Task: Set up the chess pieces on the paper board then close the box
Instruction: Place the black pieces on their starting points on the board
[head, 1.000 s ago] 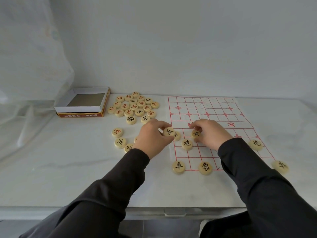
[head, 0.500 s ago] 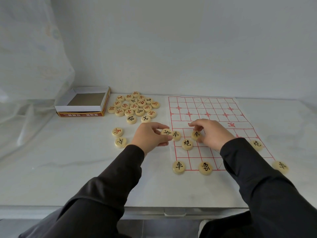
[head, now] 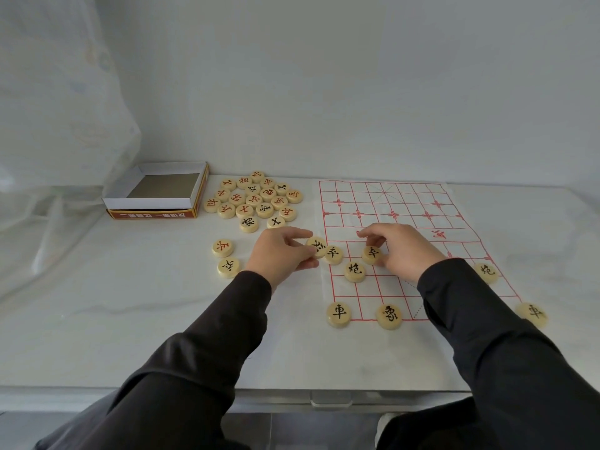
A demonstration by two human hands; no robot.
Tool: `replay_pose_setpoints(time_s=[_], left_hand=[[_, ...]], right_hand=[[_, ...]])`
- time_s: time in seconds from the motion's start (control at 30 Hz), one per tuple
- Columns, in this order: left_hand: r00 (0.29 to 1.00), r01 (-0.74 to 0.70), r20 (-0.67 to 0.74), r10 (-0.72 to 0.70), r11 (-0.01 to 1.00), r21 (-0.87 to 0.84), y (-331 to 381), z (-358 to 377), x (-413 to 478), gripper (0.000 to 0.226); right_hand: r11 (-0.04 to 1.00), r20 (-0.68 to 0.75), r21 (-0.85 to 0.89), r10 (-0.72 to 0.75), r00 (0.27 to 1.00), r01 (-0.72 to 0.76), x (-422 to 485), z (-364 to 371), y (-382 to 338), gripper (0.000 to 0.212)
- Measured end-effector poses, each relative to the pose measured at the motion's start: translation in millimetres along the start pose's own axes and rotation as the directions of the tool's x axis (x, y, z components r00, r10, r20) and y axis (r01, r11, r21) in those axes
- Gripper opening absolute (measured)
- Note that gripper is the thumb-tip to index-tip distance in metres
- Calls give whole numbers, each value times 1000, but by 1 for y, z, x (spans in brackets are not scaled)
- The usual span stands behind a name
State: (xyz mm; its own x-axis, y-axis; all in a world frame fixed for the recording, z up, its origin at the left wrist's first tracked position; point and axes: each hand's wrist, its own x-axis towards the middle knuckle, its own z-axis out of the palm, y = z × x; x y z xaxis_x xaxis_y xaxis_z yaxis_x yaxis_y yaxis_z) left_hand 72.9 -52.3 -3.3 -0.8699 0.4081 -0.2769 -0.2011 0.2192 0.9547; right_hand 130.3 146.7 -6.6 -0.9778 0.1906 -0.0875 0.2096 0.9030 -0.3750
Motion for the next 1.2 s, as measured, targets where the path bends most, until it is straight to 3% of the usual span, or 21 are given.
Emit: replay_pose_setpoints(time_s=[0.13, 0.3, 0.47, 0.67, 0.73, 0.8, 0.87, 0.9, 0.93, 1.03, 1.07, 1.2], left_hand=[[1000, -2, -8, 2, 1000, -20, 0, -1, -1, 17], [1000, -15, 15, 16, 999, -49, 4, 1, -4, 14], [997, -56, 42, 58, 996, -66, 7, 5, -8, 11], [995, -78, 53, 82, 994, -79, 3, 8, -9, 12], [995, -85, 44, 88, 993, -81, 2, 10, -8, 12], [996, -83, 23, 85, 994, -68, 0, 12, -7, 11], [996, -85, 11, 86, 996, -33, -1, 14, -7, 11], [996, -88, 8, 88, 996, -17, -2, 15, -7, 12], [996, -90, 6, 90, 996, -2, -3, 15, -7, 13], [994, -107, 6, 107, 993, 40, -5, 16, -8, 17], [994, -112, 5, 112, 992, 60, -5, 16, -8, 18], [993, -120, 3, 121, 982, 145, -6, 17, -8, 21]], right_hand=[[999, -14, 46, 3, 1000, -2, 0, -3, -1, 49], [955, -145, 283, -53, 988, 93, -3, -12, -19, 18], [882, 24, 467, -80, 997, 60, -6, -12, -31, 18], [834, 59, 551, -38, 998, -1, -3, -9, -32, 14], [755, 100, 652, 7, 995, -71, -2, -9, -31, 12], [601, 130, 785, 75, 989, -149, -4, -10, -32, 9], [466, 109, 868, 152, 982, -169, -6, -14, -27, 8], [446, 85, 880, 188, 979, -162, -8, -16, -23, 12], [478, 46, 866, 219, 975, -148, -8, -18, -17, 15], [774, -135, 618, 276, 952, -137, -9, -20, 8, 21], [830, -180, 538, 284, 942, -148, -9, -20, 16, 24], [894, -243, 405, 308, 920, -192, -10, -21, 38, 31]])
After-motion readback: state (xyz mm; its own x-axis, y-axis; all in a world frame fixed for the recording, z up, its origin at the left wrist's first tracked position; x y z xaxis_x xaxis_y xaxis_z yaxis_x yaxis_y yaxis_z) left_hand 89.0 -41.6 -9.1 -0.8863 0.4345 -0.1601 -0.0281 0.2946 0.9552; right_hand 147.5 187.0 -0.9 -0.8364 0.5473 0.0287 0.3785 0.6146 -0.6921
